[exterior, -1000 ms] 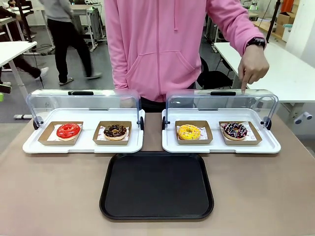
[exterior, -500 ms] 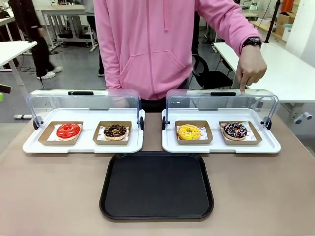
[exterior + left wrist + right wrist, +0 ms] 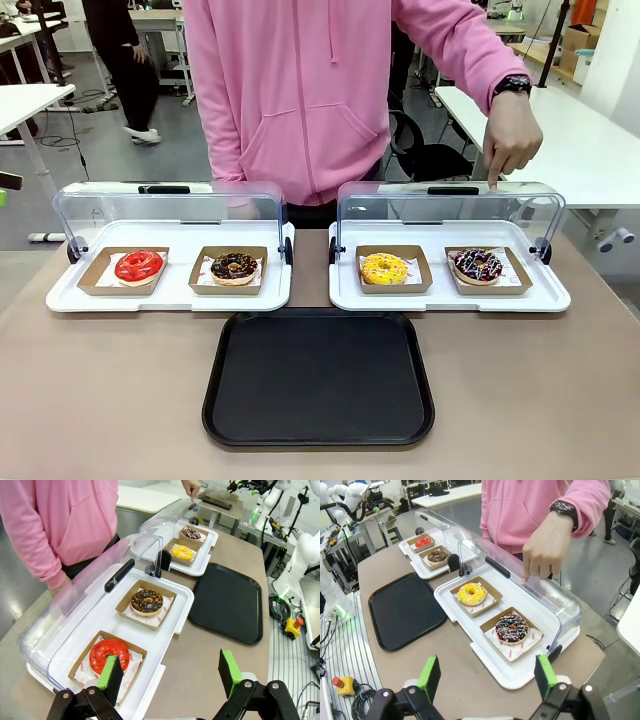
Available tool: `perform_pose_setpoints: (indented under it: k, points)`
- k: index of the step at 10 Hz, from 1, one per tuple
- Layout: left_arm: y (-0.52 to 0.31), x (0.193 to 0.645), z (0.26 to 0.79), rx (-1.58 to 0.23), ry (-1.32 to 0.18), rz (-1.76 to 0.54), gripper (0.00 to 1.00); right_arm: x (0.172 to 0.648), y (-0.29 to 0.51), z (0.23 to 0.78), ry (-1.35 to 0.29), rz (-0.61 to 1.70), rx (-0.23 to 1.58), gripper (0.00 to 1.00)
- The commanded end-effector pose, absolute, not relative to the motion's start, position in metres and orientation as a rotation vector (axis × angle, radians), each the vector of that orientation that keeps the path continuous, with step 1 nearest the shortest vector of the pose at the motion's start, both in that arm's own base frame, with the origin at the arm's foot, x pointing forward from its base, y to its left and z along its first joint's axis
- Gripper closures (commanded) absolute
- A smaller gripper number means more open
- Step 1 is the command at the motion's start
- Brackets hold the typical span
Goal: Move the fourth donut from the left to the tray.
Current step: Pick up the Paper togo box containing the Donut indicated by the person and place it on the Handle tray.
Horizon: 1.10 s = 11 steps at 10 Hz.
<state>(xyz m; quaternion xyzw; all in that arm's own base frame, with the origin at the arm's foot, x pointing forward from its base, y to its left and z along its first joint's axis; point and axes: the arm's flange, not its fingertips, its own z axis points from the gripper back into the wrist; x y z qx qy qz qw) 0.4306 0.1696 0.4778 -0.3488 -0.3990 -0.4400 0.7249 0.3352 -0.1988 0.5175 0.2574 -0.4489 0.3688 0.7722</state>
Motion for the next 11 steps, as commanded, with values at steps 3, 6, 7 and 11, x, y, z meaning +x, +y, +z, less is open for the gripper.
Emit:
perform_pose_setpoints:
  k: [3, 6, 7, 11]
  points:
    - [0.169, 0.431, 0.48, -0.777, -0.884, -0.974, 0.0, 0.335, -0.199, 0.518, -0.973, 0.799, 0.558, 0.0]
    - [0.169, 0.431, 0.48, -0.777, -0.884, -0.974, 0.0, 0.359, -0.168, 0.561, -0.86, 1.039, 0.368, 0.0]
    - [0.169, 0.431, 0.48, -0.777, -0.884, -0.974, 0.0, 0.364, -0.151, 0.567, -0.802, 1.129, 0.318, 0.0]
    - [0.169, 0.431, 0.48, -0.777, -0.884, -0.974, 0.0, 0.378, -0.079, 0.54, -0.505, 1.473, 0.125, 0.0]
